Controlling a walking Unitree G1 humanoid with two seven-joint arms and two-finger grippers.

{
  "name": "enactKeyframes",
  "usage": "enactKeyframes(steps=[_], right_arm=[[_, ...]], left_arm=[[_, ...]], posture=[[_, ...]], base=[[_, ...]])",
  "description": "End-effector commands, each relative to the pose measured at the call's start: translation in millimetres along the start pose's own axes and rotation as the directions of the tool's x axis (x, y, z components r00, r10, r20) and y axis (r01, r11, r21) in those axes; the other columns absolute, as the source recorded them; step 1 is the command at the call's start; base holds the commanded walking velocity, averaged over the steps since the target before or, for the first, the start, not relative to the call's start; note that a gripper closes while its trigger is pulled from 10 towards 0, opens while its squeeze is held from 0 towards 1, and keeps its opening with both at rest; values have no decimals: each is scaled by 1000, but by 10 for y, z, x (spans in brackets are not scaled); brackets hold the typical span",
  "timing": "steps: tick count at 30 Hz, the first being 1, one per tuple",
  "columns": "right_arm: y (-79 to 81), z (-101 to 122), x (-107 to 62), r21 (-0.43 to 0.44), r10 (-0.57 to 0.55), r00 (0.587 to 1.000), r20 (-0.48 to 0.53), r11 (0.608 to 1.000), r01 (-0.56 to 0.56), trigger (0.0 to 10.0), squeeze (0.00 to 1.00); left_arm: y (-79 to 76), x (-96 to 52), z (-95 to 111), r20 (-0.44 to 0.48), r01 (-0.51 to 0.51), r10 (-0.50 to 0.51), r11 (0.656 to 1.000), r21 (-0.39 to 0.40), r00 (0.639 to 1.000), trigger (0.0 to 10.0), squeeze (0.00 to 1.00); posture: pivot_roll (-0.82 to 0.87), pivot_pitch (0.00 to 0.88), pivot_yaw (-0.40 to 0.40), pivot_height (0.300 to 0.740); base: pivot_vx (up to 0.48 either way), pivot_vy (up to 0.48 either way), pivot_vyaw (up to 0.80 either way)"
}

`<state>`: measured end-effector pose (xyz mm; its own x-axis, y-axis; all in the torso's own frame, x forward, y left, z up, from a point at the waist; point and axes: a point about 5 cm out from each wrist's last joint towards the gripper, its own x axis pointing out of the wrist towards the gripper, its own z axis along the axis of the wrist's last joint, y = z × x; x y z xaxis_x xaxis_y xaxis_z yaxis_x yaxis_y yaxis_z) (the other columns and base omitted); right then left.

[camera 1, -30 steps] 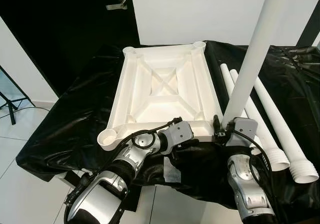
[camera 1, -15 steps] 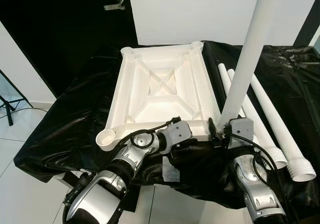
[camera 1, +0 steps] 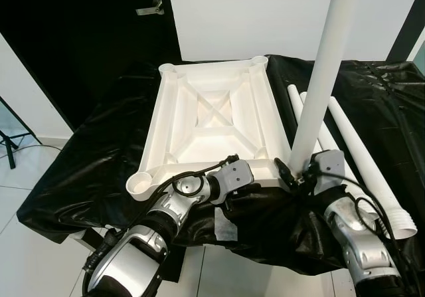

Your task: Building children table

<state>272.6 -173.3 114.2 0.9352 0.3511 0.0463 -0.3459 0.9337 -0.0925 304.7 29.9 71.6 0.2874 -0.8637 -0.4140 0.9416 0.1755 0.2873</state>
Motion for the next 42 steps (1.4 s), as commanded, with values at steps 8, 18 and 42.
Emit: enactKeyframes(steps=[8,18,42], right_arm=[[240,-68,29,66,76,997,-11,995,-75,0,0],[195,-242,-114,-120,-512,859,-6,853,508,0,0],[45,-54,59,-6,-36,999,15,999,37,10000,0]], left_arm=[[-412,-30,-464,-180,187,-209,973,-133,961,10000,0],[-422,-30,-471,-175,176,-200,974,-143,964,10000,0],[-366,-41,-452,-181,172,-194,977,-129,964,10000,0]], posture=[[-56,0,44,740],[-42,0,39,740],[-55,0,47,740]], base=[[0,0,0],[0,0,0],[0,0,0]])
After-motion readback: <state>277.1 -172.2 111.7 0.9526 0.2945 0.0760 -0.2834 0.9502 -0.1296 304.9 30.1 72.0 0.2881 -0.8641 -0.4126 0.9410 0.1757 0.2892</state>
